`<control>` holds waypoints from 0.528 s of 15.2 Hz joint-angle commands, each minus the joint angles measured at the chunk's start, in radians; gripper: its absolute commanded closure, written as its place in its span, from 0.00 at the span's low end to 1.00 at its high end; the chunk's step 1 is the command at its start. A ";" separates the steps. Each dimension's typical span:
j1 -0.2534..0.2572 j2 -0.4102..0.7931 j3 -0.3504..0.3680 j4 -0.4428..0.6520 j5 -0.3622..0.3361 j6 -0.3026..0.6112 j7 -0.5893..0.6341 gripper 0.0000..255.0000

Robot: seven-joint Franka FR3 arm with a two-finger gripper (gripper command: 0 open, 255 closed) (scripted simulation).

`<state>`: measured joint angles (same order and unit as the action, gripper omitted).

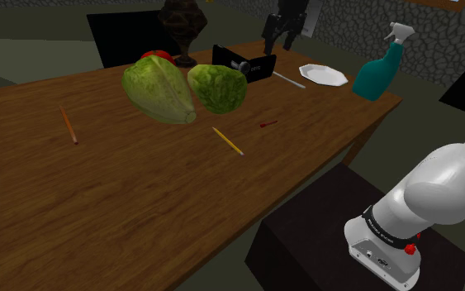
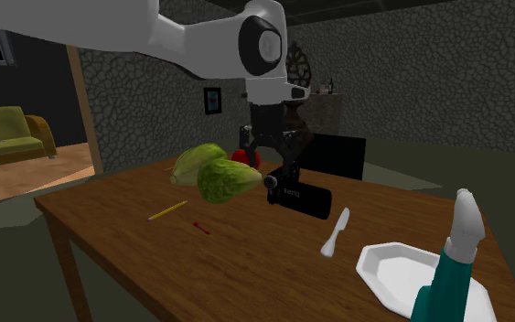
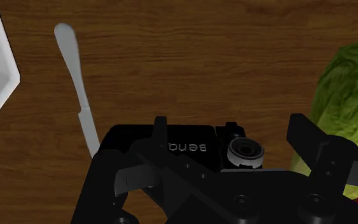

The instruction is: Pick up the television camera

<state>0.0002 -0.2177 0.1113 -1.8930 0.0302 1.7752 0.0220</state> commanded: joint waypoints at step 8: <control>0.028 0.418 0.035 0.442 -0.038 -0.084 0.115 0.00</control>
<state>0.0207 0.1402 0.1425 -1.5185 -0.0012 1.7050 0.1205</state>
